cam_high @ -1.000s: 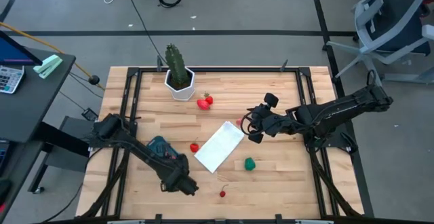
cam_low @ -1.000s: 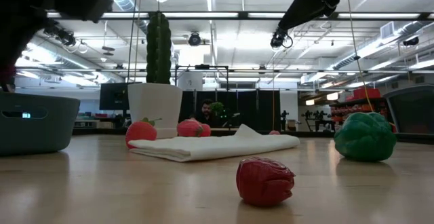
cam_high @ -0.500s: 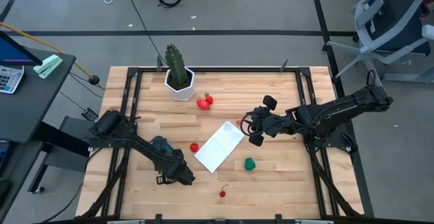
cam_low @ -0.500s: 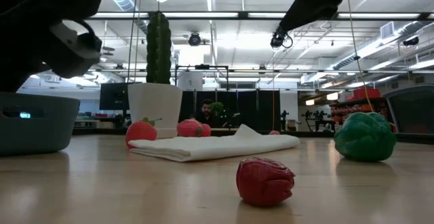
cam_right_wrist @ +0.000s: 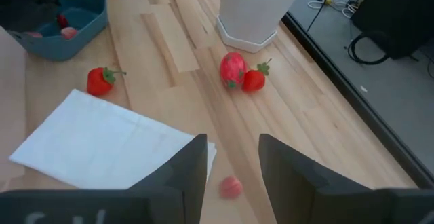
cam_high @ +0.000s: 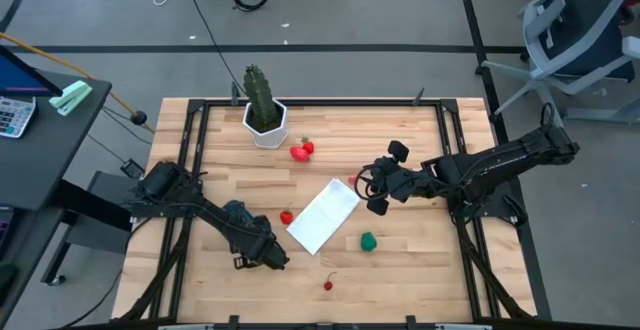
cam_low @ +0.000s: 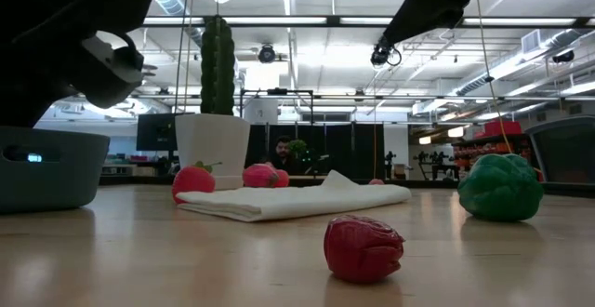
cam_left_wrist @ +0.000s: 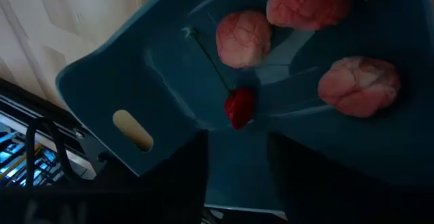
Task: Pick and placing Produce into tupperware
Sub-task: Put the strawberry into the blue bin
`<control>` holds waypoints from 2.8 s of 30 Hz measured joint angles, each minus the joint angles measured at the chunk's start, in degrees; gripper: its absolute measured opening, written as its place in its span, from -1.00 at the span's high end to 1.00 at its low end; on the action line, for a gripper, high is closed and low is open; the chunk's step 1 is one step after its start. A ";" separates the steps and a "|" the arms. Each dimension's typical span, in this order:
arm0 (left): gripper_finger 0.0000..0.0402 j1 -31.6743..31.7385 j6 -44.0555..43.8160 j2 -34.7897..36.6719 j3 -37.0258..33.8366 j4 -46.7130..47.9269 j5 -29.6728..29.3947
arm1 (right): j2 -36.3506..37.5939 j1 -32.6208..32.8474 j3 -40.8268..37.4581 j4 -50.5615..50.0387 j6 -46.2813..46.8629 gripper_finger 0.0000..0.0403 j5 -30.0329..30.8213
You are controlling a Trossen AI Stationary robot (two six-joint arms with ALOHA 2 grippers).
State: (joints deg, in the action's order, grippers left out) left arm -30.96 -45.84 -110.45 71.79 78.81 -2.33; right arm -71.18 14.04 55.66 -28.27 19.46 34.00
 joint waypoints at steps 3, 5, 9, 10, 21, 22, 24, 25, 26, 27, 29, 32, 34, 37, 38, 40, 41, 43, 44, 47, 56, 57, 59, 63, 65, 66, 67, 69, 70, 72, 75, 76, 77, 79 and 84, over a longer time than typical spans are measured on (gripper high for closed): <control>0.08 0.00 0.40 0.00 0.18 0.44 0.00 | 0.00 0.00 0.00 0.00 0.00 0.30 0.00; 0.03 0.02 1.50 0.00 1.03 1.47 -0.01 | 0.00 0.00 0.00 0.00 -0.01 0.30 0.00; -0.01 0.76 2.01 0.00 3.93 4.39 -0.16 | 0.00 0.00 0.00 0.03 -0.02 0.30 0.00; -0.01 1.08 2.28 0.00 5.08 5.81 -0.25 | 0.00 -0.01 0.00 0.04 -0.02 0.30 0.00; 0.05 7.36 6.05 0.00 15.60 -2.02 -8.87 | 0.00 -0.04 0.00 0.07 0.00 0.30 0.00; 0.04 8.21 6.02 0.00 15.89 -4.24 -9.22 | 0.00 -0.04 0.00 0.07 0.00 0.30 0.00; 0.01 10.04 4.69 0.00 16.02 -8.78 -9.27 | 0.00 -0.04 0.00 0.07 0.02 0.30 0.00; 0.00 10.92 3.20 0.00 16.00 -10.82 -9.31 | 0.00 -0.04 0.00 0.07 0.02 0.30 0.00; -0.02 11.77 1.17 0.00 16.00 -12.13 -9.60 | 0.00 -0.04 0.00 0.07 0.02 0.30 0.00; -0.03 12.60 -1.06 0.00 16.00 -13.02 -10.12 | 0.00 -0.04 0.00 0.07 0.02 0.30 0.00; -0.05 13.98 -3.23 0.00 15.96 -13.47 -11.54 | 0.00 -0.04 0.00 0.07 0.02 0.30 0.00; -0.06 15.83 -3.04 0.00 15.96 -13.49 -14.03 | 0.00 -0.04 0.00 0.07 0.04 0.30 0.00; -0.05 16.87 -3.35 -0.01 15.96 -13.51 -14.05 | 0.00 -0.01 0.00 0.05 0.04 0.30 0.00; -0.03 17.92 -6.26 -0.02 15.96 -13.51 -13.55 | 0.00 0.00 0.00 0.04 0.04 0.30 -0.01; -0.03 18.10 -7.15 -0.02 15.95 -13.51 -13.54 | 0.00 0.00 0.00 0.04 0.04 0.30 -0.02; -0.03 18.08 -7.89 -0.02 15.93 -13.51 -13.53 | 0.00 0.00 0.00 0.04 0.04 0.30 -0.02; -0.04 18.03 -7.89 -0.02 15.93 -13.52 -13.53 | 0.00 0.00 0.00 0.04 0.06 0.30 -0.02; -0.04 17.65 -8.37 -0.18 15.93 -13.68 -13.51 | 0.00 0.00 0.00 0.04 0.07 0.30 -0.03; -0.03 17.38 -9.21 -0.35 15.93 -13.77 -13.51 | 0.00 0.00 0.00 0.04 0.07 0.30 -0.04; -0.01 16.43 -10.25 -1.31 15.91 -13.79 -13.51 | 0.00 0.00 0.00 0.02 0.49 0.30 -0.32; -0.03 14.99 -12.13 -3.93 15.89 -13.88 -17.21 | 0.00 0.00 0.00 0.02 0.63 0.30 -1.73; -0.04 15.02 -12.47 -3.93 15.89 -13.88 -18.00 | 0.00 0.00 0.00 0.02 0.63 0.30 -1.75; -0.06 15.19 -13.79 -3.93 15.89 -13.88 -19.31 | 0.00 0.00 0.00 0.02 0.63 0.30 -1.75; -0.05 15.43 -15.22 -3.93 15.89 -13.88 -19.53 | 0.00 0.00 0.00 0.02 0.63 0.30 -1.75; -0.04 15.43 -16.13 -3.93 15.89 -13.86 -19.56 | 0.00 0.00 0.00 0.02 0.63 0.30 -1.75; -0.04 15.41 -16.75 -3.93 15.89 -13.86 -19.55 | 0.00 0.00 0.00 0.02 0.63 0.30 -1.75; -0.04 15.39 -17.06 -3.93 15.89 -13.86 -19.56 | 0.00 0.00 0.00 0.02 0.63 0.30 -1.75; -0.04 15.26 -17.66 -3.93 15.89 -13.82 -19.55 | 0.00 0.00 0.00 0.02 0.63 0.30 -1.75; -0.05 15.21 -17.76 -3.93 15.89 -13.79 -19.54 | 0.00 0.00 0.00 0.02 0.63 0.30 -1.75; -0.05 15.19 -18.08 -3.93 15.89 -13.81 -19.54 | 0.00 0.00 0.00 0.02 0.61 0.30 -2.00; -0.04 15.21 -18.43 -3.93 15.89 -13.82 -19.56 | 0.00 0.00 0.00 0.02 0.61 0.30 -3.07; -0.03 15.21 -18.49 -3.93 15.56 -14.27 -19.60 | 0.00 0.00 0.00 0.02 0.61 0.30 -3.23; -0.03 15.26 -18.68 -3.88 14.68 -15.51 -19.65 | 0.00 0.00 0.00 0.02 0.61 0.30 -3.50; -0.03 15.26 -19.76 -3.96 12.18 -17.63 -19.53 | 0.00 0.00 0.00 0.01 0.63 0.30 -4.04; -0.03 15.39 -21.49 -4.00 7.22 -19.45 -18.63 | 0.02 0.02 0.00 -0.02 0.61 0.30 -4.13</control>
State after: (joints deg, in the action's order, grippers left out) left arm -15.57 -67.34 -114.45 79.01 59.35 -20.96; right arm -71.16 14.06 55.66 -28.29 20.08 29.87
